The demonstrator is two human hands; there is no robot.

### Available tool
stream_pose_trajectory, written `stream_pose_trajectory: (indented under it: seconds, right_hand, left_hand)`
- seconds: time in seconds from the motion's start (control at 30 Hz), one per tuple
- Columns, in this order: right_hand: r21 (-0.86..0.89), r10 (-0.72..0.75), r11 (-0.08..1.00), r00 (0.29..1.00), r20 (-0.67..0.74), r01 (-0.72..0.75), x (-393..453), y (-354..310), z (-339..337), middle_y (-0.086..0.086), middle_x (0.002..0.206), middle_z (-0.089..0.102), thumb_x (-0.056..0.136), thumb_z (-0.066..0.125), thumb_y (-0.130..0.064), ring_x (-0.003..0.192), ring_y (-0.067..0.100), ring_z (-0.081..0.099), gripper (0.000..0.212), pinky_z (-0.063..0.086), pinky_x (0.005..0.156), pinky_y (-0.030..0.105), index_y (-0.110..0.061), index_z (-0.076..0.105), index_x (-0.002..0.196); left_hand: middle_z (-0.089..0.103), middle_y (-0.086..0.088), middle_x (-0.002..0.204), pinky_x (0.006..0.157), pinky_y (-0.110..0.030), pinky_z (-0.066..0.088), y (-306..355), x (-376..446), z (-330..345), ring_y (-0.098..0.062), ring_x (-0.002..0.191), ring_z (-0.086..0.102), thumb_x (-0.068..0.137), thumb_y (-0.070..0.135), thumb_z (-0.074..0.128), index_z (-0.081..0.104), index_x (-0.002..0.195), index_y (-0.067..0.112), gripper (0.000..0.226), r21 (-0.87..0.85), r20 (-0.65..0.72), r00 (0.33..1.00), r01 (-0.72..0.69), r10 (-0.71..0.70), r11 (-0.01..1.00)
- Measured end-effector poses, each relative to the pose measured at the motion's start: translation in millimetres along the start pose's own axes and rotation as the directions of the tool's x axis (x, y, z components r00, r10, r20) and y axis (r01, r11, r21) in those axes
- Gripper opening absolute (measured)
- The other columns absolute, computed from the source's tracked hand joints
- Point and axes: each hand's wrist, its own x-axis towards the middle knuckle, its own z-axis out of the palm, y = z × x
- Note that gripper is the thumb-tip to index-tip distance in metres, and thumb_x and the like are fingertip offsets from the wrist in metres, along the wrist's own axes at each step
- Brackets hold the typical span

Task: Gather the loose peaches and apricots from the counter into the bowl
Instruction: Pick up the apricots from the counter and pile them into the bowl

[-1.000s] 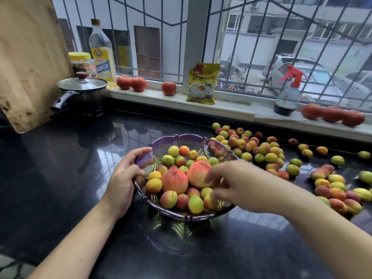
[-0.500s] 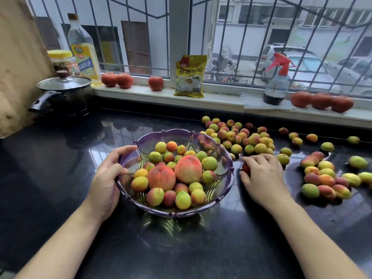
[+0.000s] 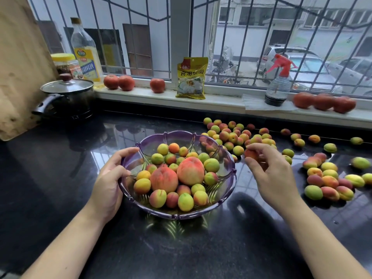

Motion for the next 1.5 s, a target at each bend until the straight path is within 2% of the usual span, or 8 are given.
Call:
stream_pose_trajectory:
  seconds: [0.17,0.47,0.63,0.97,1.07,1.17,1.27,1.5]
  right_hand:
    - [0.268,-0.015,0.960,0.945,0.327,-0.077,10.3,-28.9,-12.7,-0.013,0.119,0.058,0.099,0.061,-0.010,0.110,0.011,0.062,0.038,0.054,0.084,0.023,-0.040,0.067,0.121]
    - [-0.341,0.055,0.762,0.470,0.881,0.550,40.4,-116.7,0.3,-0.010,0.103,0.063,0.094,0.067,-0.031,0.094,0.012,0.060,0.022,0.052,0.076,0.023,-0.030,0.063,0.116]
    - [-0.375,0.124,0.673,0.403,0.907,0.638,36.1,-119.2,12.6,-0.003,0.112,0.057,0.093,0.065,-0.014,0.101,0.019,0.054,0.033,0.051,0.082,0.027,-0.027,0.067,0.124]
    - [-0.368,0.050,0.748,0.506,0.861,0.553,33.5,-105.8,12.7,-0.007,0.115,0.056,0.093,0.068,-0.022,0.103,0.014,0.055,0.041,0.050,0.085,0.024,-0.028,0.060,0.133]
    - [-0.282,-0.102,0.891,0.761,0.640,0.356,38.6,-93.6,-7.8,-0.018,0.101,0.061,0.095,0.067,-0.028,0.090,-0.001,0.058,0.020,0.051,0.081,0.018,-0.032,0.069,0.114]
    - [-0.149,-0.122,0.981,0.991,0.047,0.127,36.0,-54.4,-18.8,-0.009,0.090,0.069,0.095,0.065,-0.011,0.077,0.001,0.061,0.013,0.041,0.071,0.004,-0.019,0.074,0.099]
    - [-0.337,0.039,0.936,0.981,-0.189,-0.102,17.3,7.7,-5.6,0.014,0.101,0.070,0.094,0.063,-0.006,0.094,0.030,0.060,0.013,0.043,0.082,0.027,-0.006,0.072,0.104]
    - [-0.680,0.271,0.704,0.963,-0.009,-0.204,2.3,40.1,14.5,0.019,0.135,0.052,0.094,0.063,-0.025,0.124,0.039,0.038,0.038,0.038,0.105,0.050,-0.012,0.062,0.130]
  left_hand:
    - [0.067,-0.016,0.129,0.102,-0.049,0.051,-0.8,1.2,-0.6,-0.036,0.122,0.063,0.070,0.008,0.050,0.070,0.121,0.014,0.056,0.022,0.002,1.000,0.000,0.000,1.000]
    - [0.067,-0.012,0.130,0.097,-0.047,0.055,2.5,-0.3,0.4,-0.030,0.123,0.065,0.070,0.009,0.050,0.070,0.122,0.015,0.056,0.025,0.007,1.000,0.019,-0.019,1.000]
    - [0.069,-0.011,0.128,0.093,-0.045,0.058,3.9,-0.8,1.2,-0.030,0.120,0.067,0.069,0.009,0.050,0.070,0.121,0.015,0.056,0.016,0.018,0.999,0.026,-0.026,1.000]
    - [0.070,-0.011,0.126,0.082,-0.028,0.059,1.8,1.0,-0.5,-0.025,0.120,0.067,0.069,0.008,0.050,0.070,0.122,0.015,0.056,0.001,0.040,0.999,-0.011,0.011,1.000]
    - [0.072,-0.011,0.121,0.080,-0.025,0.060,1.9,1.0,0.3,-0.023,0.113,0.069,0.069,0.008,0.050,0.070,0.122,0.012,0.057,-0.007,0.037,0.999,-0.022,0.022,1.000]
    - [0.074,-0.009,0.118,0.080,-0.026,0.060,1.7,0.0,1.5,-0.021,0.109,0.071,0.069,0.007,0.049,0.069,0.121,0.012,0.056,-0.009,0.029,0.999,-0.024,0.024,1.000]
    - [0.072,-0.010,0.123,0.091,-0.035,0.055,1.9,-0.6,2.3,-0.023,0.115,0.069,0.070,0.007,0.049,0.070,0.121,0.013,0.055,0.008,0.018,1.000,-0.024,0.024,1.000]
    - [0.068,-0.011,0.130,0.088,-0.033,0.057,2.3,-1.4,1.4,-0.024,0.121,0.067,0.071,0.008,0.049,0.070,0.120,0.014,0.054,-0.006,0.015,1.000,-0.004,0.004,1.000]
